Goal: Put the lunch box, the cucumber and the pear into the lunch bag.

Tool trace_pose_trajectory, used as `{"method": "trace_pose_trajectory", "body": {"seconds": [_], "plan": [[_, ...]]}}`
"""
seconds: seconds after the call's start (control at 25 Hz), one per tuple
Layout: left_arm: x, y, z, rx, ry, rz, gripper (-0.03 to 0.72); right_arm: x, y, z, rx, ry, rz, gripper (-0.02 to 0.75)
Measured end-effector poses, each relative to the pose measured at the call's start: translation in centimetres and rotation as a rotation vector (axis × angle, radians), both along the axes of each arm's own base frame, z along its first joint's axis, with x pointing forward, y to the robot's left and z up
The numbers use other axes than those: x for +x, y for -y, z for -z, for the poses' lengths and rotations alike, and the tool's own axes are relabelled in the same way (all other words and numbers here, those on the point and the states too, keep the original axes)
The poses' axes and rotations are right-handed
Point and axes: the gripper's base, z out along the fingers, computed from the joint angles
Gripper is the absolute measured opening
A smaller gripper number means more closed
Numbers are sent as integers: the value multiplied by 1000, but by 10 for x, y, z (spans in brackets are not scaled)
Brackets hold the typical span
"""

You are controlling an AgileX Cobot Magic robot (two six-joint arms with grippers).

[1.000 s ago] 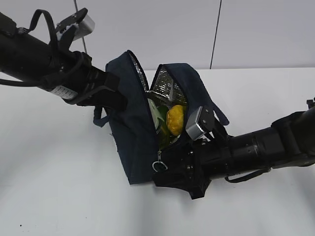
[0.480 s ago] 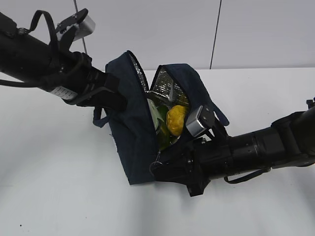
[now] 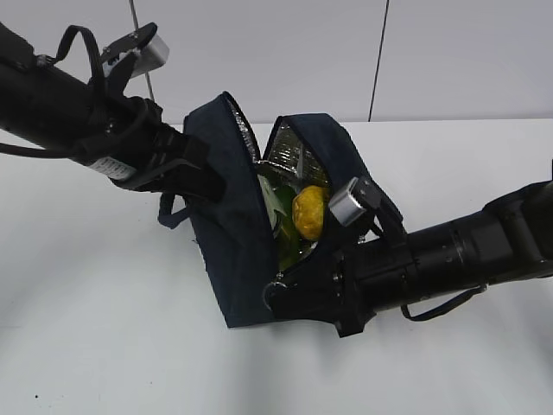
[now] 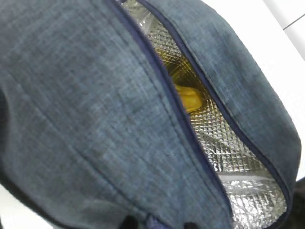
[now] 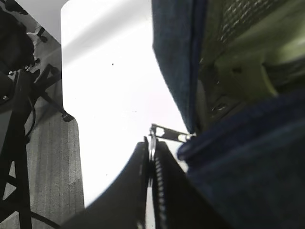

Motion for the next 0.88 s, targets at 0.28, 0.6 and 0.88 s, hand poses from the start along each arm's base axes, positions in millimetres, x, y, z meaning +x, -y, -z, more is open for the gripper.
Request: {"method": "trace_pose_trajectory", "body": {"seconds": [0.28, 0.6, 0.88], "plan": [[-2, 0, 1, 3, -18, 21, 384, -2, 3, -26, -22, 51, 25, 6], [-5, 1, 1, 5, -41, 45, 407, -5, 4, -48, -15, 101, 40, 6], [-11, 5, 2, 18, -63, 94, 471, -7, 6, -63, -15, 142, 62, 6]]}}
